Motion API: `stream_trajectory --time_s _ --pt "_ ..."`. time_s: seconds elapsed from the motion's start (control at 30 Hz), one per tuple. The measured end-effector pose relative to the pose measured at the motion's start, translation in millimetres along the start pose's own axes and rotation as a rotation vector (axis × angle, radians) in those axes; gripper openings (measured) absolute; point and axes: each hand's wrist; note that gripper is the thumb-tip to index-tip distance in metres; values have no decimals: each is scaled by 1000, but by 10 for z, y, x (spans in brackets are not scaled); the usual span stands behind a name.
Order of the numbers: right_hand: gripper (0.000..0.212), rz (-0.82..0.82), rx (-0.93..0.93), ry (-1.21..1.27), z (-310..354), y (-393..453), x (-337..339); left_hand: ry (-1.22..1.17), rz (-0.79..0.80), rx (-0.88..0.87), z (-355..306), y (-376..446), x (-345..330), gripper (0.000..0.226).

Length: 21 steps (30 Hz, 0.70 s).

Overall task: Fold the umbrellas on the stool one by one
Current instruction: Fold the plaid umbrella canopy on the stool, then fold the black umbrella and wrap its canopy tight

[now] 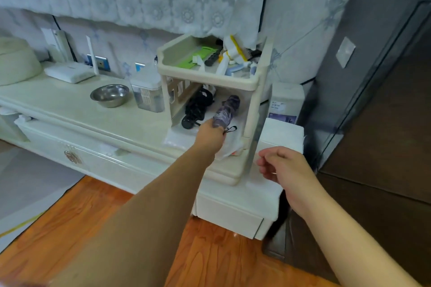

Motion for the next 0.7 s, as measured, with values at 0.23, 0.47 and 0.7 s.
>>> stream_trajectory --time_s 0.23,0.47,0.7 --pt "26 11 -40 -73 -64 41 -106 860 201 -256 216 155 -84 46" --pt "26 -2 -42 -93 16 112 -170 1274 238 -352 238 329 -136 40" --pt "23 129 -3 -229 114 -172 -774 991 54 -529 277 -326 480 52"
Point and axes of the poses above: each hand's wrist, its own y-axis towards the middle knuckle, its own x-axis out of the back of the hand, z = x × y, and after that the axes turned 14 degrees about -x, right-handed
